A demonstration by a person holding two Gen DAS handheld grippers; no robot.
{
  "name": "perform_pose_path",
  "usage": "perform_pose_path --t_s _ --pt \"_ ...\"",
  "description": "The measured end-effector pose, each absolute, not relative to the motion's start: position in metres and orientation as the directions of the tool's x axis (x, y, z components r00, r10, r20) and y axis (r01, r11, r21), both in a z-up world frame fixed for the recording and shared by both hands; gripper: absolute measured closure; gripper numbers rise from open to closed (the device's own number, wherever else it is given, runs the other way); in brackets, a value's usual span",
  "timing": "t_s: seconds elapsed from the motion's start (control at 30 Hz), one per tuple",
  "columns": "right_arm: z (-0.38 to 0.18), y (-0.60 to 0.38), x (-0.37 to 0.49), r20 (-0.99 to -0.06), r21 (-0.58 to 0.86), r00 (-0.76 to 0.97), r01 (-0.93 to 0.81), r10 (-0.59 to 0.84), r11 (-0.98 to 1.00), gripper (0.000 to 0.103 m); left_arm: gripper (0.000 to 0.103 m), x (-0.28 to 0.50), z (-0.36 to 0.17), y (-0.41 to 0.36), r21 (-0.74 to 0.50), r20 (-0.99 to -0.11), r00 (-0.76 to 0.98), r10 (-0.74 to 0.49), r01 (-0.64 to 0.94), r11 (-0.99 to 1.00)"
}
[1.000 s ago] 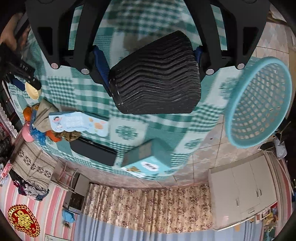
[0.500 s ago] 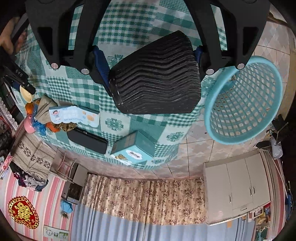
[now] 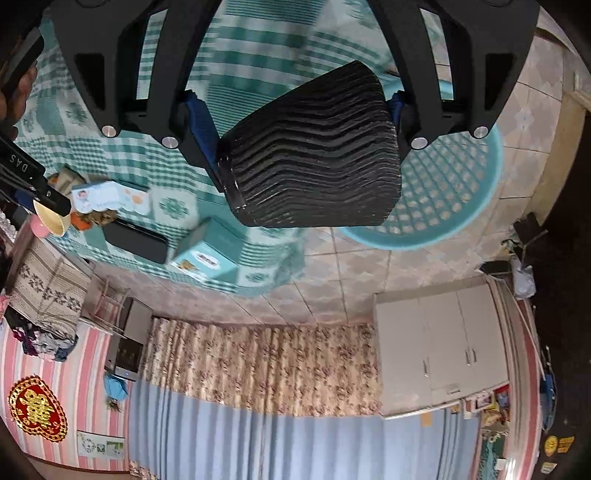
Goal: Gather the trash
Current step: 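Drop the black cups into the blue basket with the left tool while the right tool drops the bowl in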
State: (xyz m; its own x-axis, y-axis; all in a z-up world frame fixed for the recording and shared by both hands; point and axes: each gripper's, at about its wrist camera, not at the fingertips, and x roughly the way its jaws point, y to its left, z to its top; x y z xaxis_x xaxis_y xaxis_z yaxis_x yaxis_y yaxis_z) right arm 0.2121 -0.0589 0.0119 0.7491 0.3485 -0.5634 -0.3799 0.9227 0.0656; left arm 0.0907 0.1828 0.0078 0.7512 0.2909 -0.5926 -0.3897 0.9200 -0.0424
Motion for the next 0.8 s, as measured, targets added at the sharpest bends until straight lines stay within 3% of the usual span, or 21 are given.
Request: perform_pose_path --t_s 0.37,0.8 --pt "-0.002 0.007 0.21 -0.587 0.018 0.713 -0.462 0.383 0.887 0.042 0.034 0.091 -0.017 0.284 -0.022 -0.613 0.679 0.404 -0.526 0.85" --pt "-0.009 0.053 0.215 -0.592 -0.02 0.7 -0.507 0.399 0.861 0.042 0.033 0.109 -0.045 0.338 -0.032 -0.657 0.634 0.407 -0.563 0.826"
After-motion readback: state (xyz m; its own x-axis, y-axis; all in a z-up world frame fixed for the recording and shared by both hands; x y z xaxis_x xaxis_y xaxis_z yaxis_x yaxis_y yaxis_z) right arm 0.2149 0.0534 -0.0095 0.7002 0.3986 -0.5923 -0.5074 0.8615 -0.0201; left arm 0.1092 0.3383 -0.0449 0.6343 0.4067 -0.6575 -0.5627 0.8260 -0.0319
